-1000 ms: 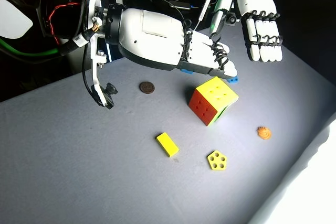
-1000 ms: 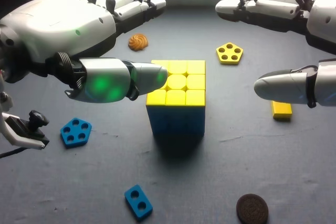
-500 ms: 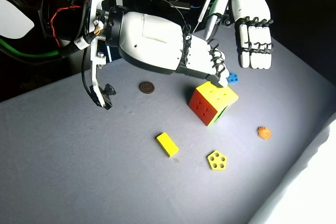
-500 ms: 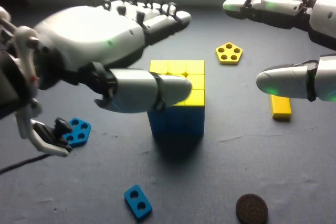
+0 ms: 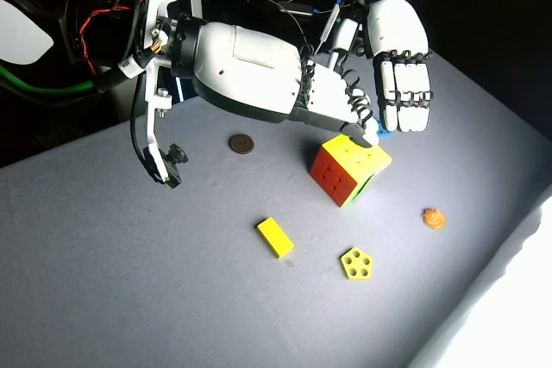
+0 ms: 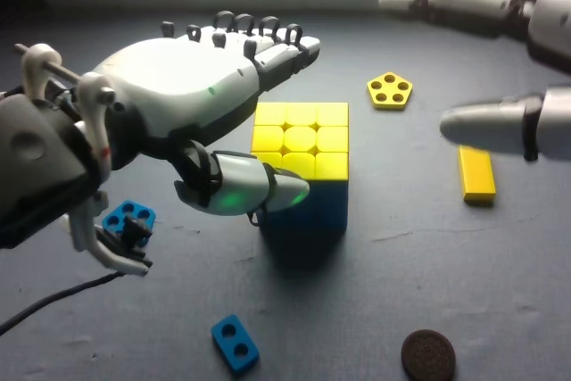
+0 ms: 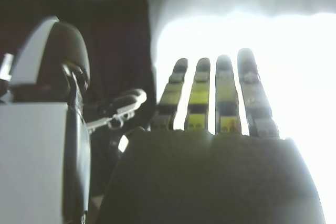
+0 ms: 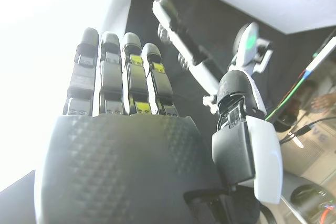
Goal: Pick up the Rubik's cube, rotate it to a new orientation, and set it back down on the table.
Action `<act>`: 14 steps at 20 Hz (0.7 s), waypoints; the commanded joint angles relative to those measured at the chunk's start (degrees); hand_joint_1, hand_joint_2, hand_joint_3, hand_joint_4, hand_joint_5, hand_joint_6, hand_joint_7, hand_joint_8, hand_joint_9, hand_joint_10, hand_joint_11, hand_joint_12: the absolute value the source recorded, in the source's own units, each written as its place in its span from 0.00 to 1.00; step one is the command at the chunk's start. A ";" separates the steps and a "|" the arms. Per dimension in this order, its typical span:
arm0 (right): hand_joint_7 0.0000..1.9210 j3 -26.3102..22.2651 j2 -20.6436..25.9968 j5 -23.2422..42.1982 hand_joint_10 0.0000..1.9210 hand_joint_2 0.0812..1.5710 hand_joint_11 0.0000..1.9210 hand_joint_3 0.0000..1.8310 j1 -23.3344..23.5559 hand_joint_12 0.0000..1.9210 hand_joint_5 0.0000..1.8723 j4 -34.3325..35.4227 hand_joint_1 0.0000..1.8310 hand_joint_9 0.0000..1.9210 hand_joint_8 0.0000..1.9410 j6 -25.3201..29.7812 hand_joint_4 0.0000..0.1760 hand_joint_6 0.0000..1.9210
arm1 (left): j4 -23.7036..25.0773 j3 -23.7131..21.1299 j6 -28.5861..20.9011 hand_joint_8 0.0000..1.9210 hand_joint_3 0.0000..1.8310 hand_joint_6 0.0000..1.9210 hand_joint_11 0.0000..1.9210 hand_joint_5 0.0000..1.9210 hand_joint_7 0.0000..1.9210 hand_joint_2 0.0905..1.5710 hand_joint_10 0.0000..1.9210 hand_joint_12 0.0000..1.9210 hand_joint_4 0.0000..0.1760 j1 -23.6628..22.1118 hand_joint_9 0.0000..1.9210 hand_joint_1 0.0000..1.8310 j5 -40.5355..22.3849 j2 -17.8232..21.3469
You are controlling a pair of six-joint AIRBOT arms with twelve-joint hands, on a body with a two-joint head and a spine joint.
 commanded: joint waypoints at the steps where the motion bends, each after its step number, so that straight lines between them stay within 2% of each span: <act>1: 0.11 -0.07 0.38 7.28 0.01 0.77 0.00 0.00 0.87 0.26 0.07 1.55 0.04 0.09 0.00 0.00 0.00 0.01 | 1.26 0.30 0.51 0.00 0.00 0.00 0.00 0.00 0.00 0.67 0.00 0.08 0.00 -0.35 0.00 0.37 -4.09 -0.24; 6: 0.06 -0.10 0.31 7.26 0.00 0.80 0.00 0.00 0.74 0.01 0.03 2.69 0.01 0.04 0.00 -0.86 0.00 0.00 | -4.57 2.03 4.49 0.00 0.00 0.00 0.00 0.00 0.00 0.62 0.00 0.04 0.00 0.73 0.00 0.45 -5.01 -3.36; 8: 0.07 -0.12 0.26 7.26 0.01 0.79 0.00 0.00 0.72 0.00 0.03 2.68 0.02 0.05 0.00 -1.53 0.00 0.00 | -6.63 2.14 5.46 0.00 0.00 0.00 0.00 0.00 0.00 0.61 0.00 0.02 0.00 1.37 0.00 0.46 -5.58 -3.99; 10: 0.07 -0.23 0.23 7.26 0.01 0.79 0.00 0.00 0.69 0.00 0.04 2.68 0.02 0.05 0.00 -2.51 0.00 0.01 | -10.88 2.23 8.67 0.00 0.00 0.00 0.00 0.00 0.00 0.61 0.00 0.01 0.00 1.45 0.00 0.46 -5.58 -4.71; 14: 0.07 -0.64 0.24 7.26 0.01 0.79 0.00 0.00 0.59 0.00 0.03 2.68 0.00 0.05 0.00 -3.89 0.00 0.00 | -13.72 3.26 12.69 0.00 0.00 0.00 0.01 0.00 0.00 0.63 0.00 0.01 0.00 1.00 0.00 0.46 -5.52 -6.55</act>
